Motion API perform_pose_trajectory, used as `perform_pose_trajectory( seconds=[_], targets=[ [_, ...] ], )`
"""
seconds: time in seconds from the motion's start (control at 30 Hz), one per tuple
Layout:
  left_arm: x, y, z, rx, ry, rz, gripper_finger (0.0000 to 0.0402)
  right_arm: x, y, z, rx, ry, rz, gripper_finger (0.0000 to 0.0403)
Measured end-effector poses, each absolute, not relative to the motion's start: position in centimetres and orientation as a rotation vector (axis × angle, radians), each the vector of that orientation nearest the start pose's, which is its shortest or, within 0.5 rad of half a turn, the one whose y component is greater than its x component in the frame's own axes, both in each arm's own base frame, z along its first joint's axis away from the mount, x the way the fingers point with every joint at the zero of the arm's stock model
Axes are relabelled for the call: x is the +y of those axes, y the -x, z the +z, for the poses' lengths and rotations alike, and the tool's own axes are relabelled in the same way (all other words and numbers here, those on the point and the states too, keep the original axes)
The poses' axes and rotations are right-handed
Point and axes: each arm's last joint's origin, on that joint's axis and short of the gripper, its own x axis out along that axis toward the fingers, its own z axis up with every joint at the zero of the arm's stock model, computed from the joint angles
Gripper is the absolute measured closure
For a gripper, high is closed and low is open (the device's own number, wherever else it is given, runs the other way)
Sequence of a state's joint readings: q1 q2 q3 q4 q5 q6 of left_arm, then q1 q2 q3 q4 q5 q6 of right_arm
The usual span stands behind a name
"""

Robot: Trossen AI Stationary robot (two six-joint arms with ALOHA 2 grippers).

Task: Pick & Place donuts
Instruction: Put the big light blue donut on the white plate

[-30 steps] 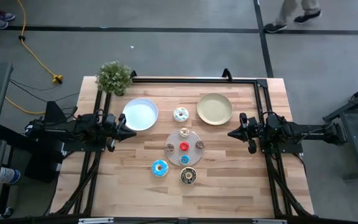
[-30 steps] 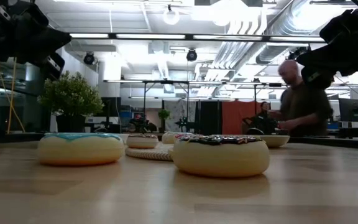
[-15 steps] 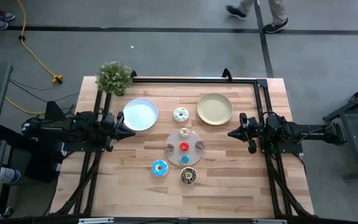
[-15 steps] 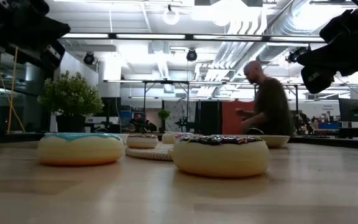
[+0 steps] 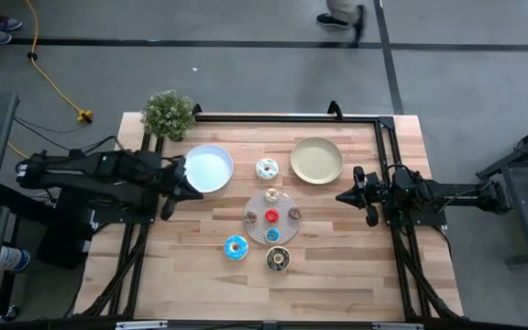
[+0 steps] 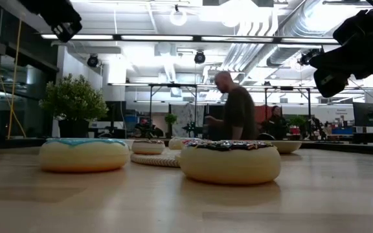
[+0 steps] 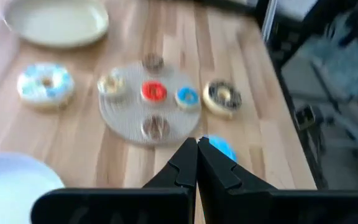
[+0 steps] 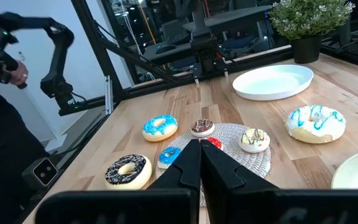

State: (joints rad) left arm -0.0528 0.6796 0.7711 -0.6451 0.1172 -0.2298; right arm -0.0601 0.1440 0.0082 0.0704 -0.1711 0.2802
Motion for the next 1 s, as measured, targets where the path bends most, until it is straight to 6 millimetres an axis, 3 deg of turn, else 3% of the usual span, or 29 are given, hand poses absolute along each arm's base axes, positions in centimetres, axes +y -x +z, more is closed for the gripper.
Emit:
perform_pose_trajectory(
  seconds=[0.2, 0.33, 0.77, 1.0],
  targets=[
    [-1.3, -16.3, 31.6, 0.822, 0.265, -0.093, 0.0401, -0.1, -10.6, 16.1, 0.080, -0.287, 0.101, 0.0402],
    [-2.1, -17.9, 31.1, 0.937, 0.255, -0.108, 0.0386, -0.1, -10.6, 16.1, 0.080, -0.287, 0.101, 0.0402],
    [-5.0, -22.7, 26.8, 1.145, 0.406, 0.024, 0.0207, -0.1, -10.6, 16.1, 0.080, -0.287, 0.101, 0.0402],
    [-5.8, -25.1, 24.2, 1.207, 0.704, 0.217, 0.0175, -0.1, -10.6, 16.1, 0.081, -0.287, 0.101, 0.0402]
  ],
)
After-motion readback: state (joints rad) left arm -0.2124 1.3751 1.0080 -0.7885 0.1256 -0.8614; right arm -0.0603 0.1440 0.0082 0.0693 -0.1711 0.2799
